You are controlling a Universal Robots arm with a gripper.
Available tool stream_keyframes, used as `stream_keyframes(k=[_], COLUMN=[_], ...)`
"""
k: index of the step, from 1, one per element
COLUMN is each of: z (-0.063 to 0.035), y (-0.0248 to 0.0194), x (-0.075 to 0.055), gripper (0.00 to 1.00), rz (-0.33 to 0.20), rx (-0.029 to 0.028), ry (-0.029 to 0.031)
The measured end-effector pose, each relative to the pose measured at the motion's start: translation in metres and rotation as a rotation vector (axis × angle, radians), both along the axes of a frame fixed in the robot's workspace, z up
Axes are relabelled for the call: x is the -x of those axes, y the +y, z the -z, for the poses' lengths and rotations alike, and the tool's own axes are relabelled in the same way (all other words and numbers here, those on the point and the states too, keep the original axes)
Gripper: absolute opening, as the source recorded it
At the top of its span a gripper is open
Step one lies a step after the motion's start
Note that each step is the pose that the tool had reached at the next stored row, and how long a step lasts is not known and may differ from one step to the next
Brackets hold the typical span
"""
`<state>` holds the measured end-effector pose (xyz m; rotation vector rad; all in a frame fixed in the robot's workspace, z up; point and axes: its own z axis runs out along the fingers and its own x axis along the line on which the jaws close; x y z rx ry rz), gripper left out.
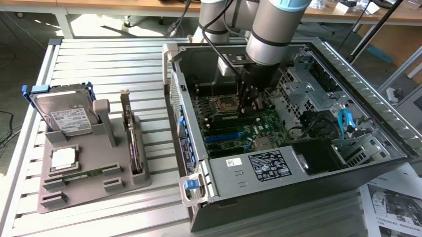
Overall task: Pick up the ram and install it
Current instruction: 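Insert the ram into the slot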
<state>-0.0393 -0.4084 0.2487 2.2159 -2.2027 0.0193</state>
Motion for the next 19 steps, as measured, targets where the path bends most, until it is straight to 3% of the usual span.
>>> stream_keyframes(k=[2, 13, 14, 16, 19], z=[0.0046, 0.0121, 0.0123, 0.0123, 0.0124], y=[0.0025, 0.0025, 0.0026, 0.0025, 0.0025], x=[0.0, 0.001, 0.001, 0.001, 0.001], gripper=[0.13, 0.13, 0.13, 0.13, 0.13], rz=[0.0, 0.0, 0.0, 0.0, 0.0], rx=[-0.0015, 0.0005, 0.0024, 0.0204, 0.021], ry=[-0.0001, 0.0002, -0.0001, 0.0, 0.0001])
